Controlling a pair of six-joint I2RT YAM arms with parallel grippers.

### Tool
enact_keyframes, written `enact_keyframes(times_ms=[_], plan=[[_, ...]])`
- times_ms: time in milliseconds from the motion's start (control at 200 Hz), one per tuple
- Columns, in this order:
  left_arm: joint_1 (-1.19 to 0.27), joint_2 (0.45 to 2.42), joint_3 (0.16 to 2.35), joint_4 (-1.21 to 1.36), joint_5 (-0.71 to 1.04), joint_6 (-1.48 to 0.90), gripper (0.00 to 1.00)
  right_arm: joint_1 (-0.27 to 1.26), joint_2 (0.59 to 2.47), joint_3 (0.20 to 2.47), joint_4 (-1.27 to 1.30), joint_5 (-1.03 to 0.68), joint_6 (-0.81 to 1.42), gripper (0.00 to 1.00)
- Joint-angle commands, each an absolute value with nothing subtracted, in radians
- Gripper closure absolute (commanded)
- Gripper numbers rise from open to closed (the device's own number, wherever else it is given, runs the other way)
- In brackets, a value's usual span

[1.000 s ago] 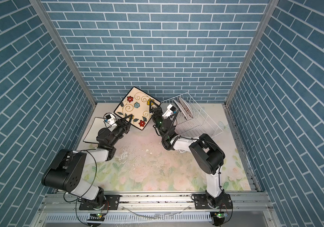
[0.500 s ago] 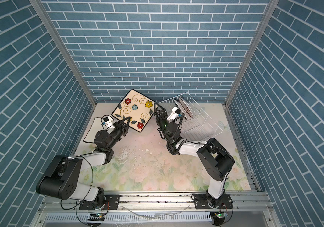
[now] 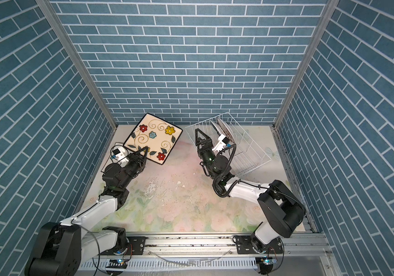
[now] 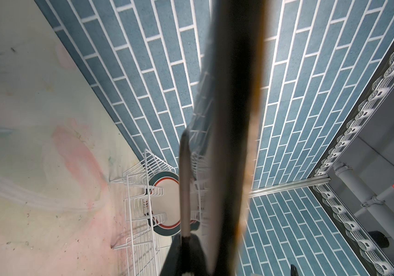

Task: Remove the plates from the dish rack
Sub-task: 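Open the right gripper and draw it back while left gripper holds plate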

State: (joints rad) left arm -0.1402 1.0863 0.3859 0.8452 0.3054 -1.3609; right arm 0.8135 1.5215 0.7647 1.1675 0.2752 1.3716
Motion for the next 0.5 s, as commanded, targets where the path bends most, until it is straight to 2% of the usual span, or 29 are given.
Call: enact_keyframes(times_ms=[0, 150, 365, 495], plan=[[-0.129, 0.958, 0.41, 0.853, 0.272, -1.314, 1.0, 0.816, 1.466, 0.72, 1.094, 0.234, 1.309, 0.01], [-0.105, 0.841, 0.415, 0.657, 0.243, -1.289, 1.0, 0.816, 1.402, 0.691, 0.978, 0.181, 1.251, 0.01], [-0.047, 0.758, 0.393, 0.527, 0.225, -1.294, 1.0, 0.816, 1.289, 0.645, 0.827, 0.154, 1.177, 0.01], [0.014, 0.735, 0.389, 0.478, 0.239, -1.324, 1.0, 0.816, 1.191, 0.678, 0.613, 0.145, 1.08, 0.01]])
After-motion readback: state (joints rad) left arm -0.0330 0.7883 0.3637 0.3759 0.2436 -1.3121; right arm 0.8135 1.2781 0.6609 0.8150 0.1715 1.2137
